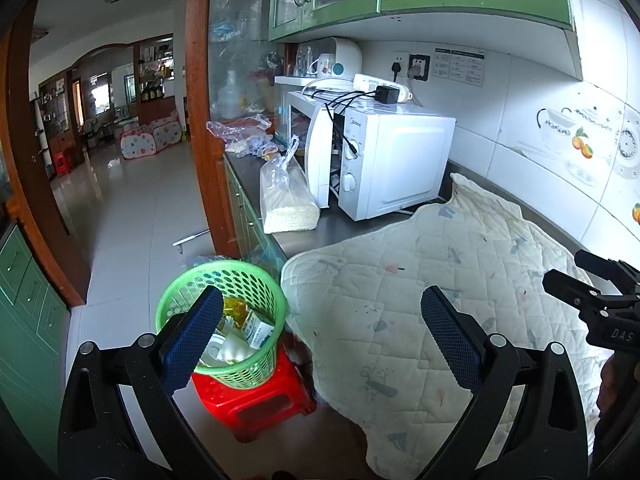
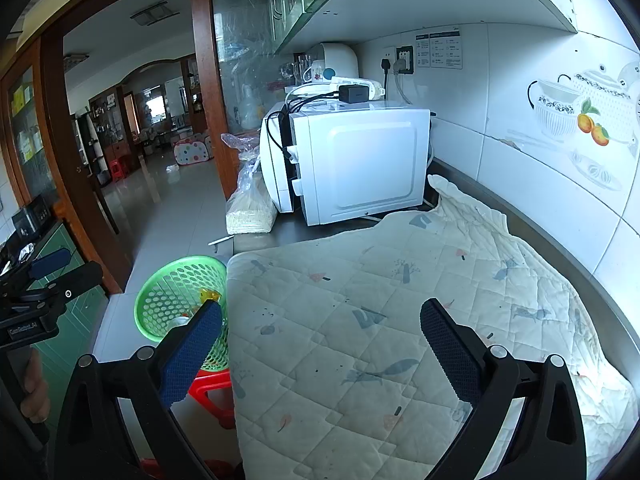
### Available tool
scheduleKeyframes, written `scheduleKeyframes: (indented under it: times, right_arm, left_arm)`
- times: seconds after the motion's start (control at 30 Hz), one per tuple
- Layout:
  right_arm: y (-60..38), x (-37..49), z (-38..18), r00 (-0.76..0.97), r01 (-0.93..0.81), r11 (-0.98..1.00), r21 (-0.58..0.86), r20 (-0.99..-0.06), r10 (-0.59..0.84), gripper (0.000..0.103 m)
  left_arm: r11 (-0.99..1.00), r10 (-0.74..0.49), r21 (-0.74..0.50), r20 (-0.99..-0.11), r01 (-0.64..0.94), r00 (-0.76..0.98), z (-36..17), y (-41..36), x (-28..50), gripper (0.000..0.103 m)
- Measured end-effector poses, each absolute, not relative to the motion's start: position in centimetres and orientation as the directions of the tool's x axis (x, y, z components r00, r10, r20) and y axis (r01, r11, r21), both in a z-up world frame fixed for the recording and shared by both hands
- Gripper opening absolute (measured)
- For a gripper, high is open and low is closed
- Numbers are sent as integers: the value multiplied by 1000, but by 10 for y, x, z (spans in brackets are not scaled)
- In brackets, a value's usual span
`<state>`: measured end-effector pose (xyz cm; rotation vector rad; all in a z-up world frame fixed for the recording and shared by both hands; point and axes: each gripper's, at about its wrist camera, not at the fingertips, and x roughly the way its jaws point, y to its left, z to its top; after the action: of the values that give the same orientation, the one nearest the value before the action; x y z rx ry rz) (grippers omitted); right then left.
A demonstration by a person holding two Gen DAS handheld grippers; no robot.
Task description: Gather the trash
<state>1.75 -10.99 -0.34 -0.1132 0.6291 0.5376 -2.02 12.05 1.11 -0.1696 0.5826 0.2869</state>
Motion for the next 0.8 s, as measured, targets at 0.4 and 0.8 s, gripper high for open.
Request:
scheduleKeyframes:
  times: [0.4, 0.8]
  right_arm:
    - [-108, 16, -2, 680, -507, 860, 53, -589, 437, 96]
    - [-106, 15, -2, 681, -509, 859, 53, -586, 439, 96]
  left_arm:
    - [948, 211, -83, -558, -307, 802, 12, 118, -21, 98]
    - [949, 205, -85, -559, -302, 804, 13, 115, -21, 98]
